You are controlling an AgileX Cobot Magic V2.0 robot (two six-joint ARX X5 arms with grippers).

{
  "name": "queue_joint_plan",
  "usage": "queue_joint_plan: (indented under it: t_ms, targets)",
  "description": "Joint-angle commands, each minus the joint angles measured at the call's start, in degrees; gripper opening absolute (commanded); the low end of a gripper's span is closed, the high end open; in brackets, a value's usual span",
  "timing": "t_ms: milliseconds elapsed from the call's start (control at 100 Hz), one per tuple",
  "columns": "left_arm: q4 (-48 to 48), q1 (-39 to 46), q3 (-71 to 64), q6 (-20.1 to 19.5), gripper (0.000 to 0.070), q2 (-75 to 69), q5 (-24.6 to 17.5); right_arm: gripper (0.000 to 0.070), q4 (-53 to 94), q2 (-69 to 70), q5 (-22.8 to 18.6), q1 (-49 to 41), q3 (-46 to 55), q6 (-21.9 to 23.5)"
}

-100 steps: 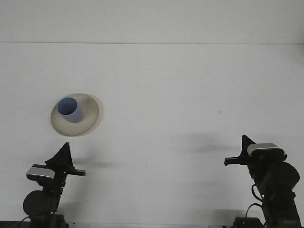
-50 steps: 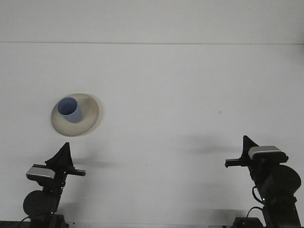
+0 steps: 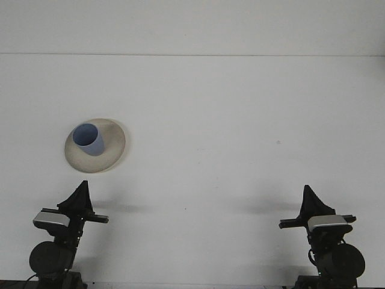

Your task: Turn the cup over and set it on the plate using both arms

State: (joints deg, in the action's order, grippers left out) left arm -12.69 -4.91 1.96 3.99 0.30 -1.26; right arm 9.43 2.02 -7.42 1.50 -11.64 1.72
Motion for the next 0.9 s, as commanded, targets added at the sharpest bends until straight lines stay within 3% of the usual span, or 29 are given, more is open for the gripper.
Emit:
queue_joint_plan:
  t_ms: [0, 440, 890]
  targets:
    - [-0.61, 0.02, -1.16, 0.13, 0.0011, -0.11, 0.13, 0.0, -1.07, -2.27, -0.02, -0.02, 1.75, -0.28]
    - [-0.5, 0.02, -1.16, 0.13, 0.0011, -0.11, 0.13, 0.0, -15.93, -1.97, -0.07, -0.04, 10.84, -0.24]
    - [-0.5, 0.02, -1.16, 0.13, 0.0011, -0.11, 0.13, 0.0, -16.24, -1.97, -0.07, -0.04, 10.93, -0.26]
